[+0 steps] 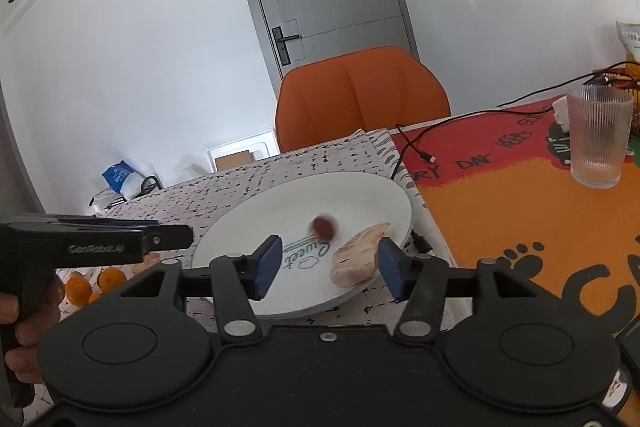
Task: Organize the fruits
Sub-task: 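Open the right gripper to drop the pomelo segment while the left releases the plum into the bowl, then move both open grippers back toward the remaining fruits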
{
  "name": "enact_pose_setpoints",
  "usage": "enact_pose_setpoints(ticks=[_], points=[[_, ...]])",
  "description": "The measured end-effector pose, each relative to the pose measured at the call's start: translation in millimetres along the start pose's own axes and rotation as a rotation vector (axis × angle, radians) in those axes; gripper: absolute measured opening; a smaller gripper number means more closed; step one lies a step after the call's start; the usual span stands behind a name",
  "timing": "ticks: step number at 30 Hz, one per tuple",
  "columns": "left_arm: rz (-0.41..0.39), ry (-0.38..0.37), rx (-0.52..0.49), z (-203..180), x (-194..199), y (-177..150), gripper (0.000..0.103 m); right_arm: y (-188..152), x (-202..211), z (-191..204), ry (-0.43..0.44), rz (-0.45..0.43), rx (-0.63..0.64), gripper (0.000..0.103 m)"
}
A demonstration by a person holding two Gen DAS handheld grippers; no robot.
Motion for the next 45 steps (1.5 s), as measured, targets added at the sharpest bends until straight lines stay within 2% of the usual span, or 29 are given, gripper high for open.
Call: enact_pose_setpoints(ticks=[1,5,6,8,10,16,22,27,45], points=[[-0.005,0.005,-0.001,3.2,3.8,-1.4,0.058,-0.5,-0.1,1.4,-0.003,0.002,-0.001,0.062],[-0.036,0.009,-0.003,14.4,20.8,-6.3,0.081,-3.7,-0.8,5.5,-0.007,0.016,-0.017,0.063],[-0.047,0.02,-0.003,17.3,25.4,-7.4,0.084,-4.6,-0.9,6.4,-0.008,0.022,-0.024,0.066],[-0.065,0.035,0.005,23.1,33.8,-8.9,0.087,-5.2,0.5,10.6,-0.018,0.026,-0.023,0.077],[-0.064,0.036,0.026,31.0,41.7,-10.8,0.092,-4.5,4.6,15.8,-0.025,0.01,-0.013,0.093],[-0.04,0.076,0.087,54.9,56.6,-17.3,0.095,-3.0,9.6,30.7,-0.011,0.001,0.004,0.103],[-0.039,0.122,0.137,75.4,74.3,-28.0,0.095,-4.0,12.0,46.7,0.021,0.008,0.031,0.103],[-0.046,0.151,0.18,89.2,89.4,-39.4,0.103,-6.4,12.2,59.5,0.018,0.019,0.059,0.103],[-0.051,0.163,0.232,109.0,124.6,-67.0,0.103,-13.8,17.6,94.8,0.114,0.061,0.139,0.103]])
Point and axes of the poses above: each gripper's, at about its wrist camera, not at the fingertips, and x roughly against the way its jaws point, z to its left, y to its top, the point moved 2 cm from there along -x, roughly the way its jaws point, and after that the axes turned 8 degrees about x, right-handed, at the moved point
